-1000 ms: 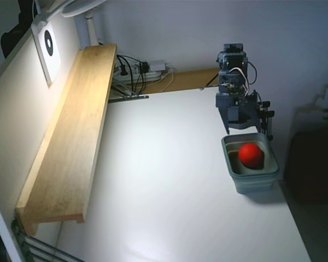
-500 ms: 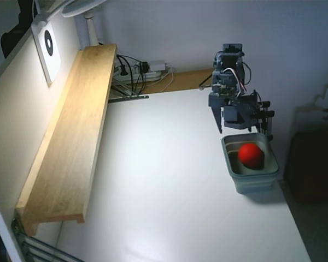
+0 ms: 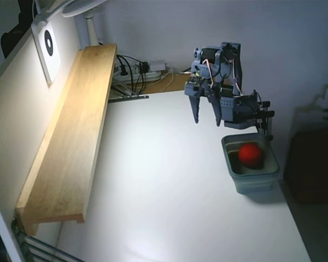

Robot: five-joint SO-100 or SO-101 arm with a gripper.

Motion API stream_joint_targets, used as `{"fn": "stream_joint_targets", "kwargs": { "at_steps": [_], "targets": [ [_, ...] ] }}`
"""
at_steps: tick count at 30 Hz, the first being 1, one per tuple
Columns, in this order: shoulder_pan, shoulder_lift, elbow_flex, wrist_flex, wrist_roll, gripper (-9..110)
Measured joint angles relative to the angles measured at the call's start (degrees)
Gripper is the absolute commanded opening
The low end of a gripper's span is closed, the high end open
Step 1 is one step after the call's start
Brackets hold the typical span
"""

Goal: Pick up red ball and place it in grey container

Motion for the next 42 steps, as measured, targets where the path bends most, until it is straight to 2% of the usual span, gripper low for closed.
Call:
{"fn": "stream_joint_targets", "kwargs": {
  "at_steps": [24, 42],
  "targets": [
    [33.0, 12.5, 3.9, 6.1, -0.1, 9],
    [53.2, 20.0, 5.8, 10.1, -0.1, 0]
  ]
}}
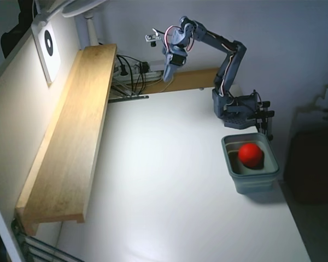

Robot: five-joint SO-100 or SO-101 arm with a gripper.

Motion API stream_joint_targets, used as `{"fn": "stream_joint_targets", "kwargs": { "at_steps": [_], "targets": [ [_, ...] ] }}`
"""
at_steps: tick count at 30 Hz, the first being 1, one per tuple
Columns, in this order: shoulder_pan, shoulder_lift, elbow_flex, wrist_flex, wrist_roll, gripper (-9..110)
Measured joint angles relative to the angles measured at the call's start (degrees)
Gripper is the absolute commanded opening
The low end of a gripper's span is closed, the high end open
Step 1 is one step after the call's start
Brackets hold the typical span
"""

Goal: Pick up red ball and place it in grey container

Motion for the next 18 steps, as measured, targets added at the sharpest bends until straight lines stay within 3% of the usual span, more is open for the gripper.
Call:
{"fn": "stream_joint_targets", "kwargs": {
  "at_steps": [18],
  "targets": [
    [8.8, 2.2, 0.8, 1.8, 0.0, -3]
  ]
}}
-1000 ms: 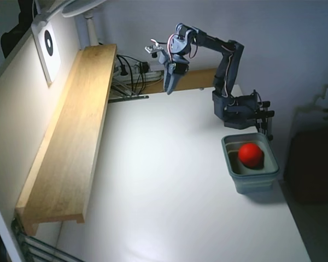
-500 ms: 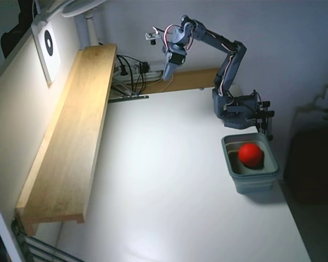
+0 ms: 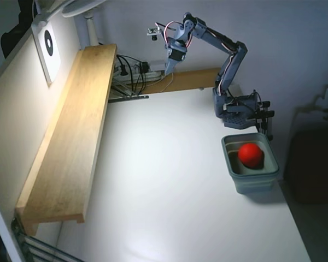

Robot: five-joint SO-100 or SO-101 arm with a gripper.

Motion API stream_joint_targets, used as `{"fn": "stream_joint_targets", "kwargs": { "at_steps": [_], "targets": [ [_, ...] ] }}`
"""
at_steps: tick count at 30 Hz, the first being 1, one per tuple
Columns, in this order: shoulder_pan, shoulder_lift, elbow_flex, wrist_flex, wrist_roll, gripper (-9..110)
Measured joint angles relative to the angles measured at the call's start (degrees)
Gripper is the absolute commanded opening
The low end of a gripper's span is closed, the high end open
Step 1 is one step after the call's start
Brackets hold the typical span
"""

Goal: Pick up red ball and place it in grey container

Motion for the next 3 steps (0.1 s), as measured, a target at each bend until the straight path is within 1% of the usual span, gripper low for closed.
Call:
{"fn": "stream_joint_targets", "kwargs": {
  "at_steps": [3],
  "targets": [
    [0.6, 0.0, 0.0, 0.3, 0.1, -3]
  ]
}}
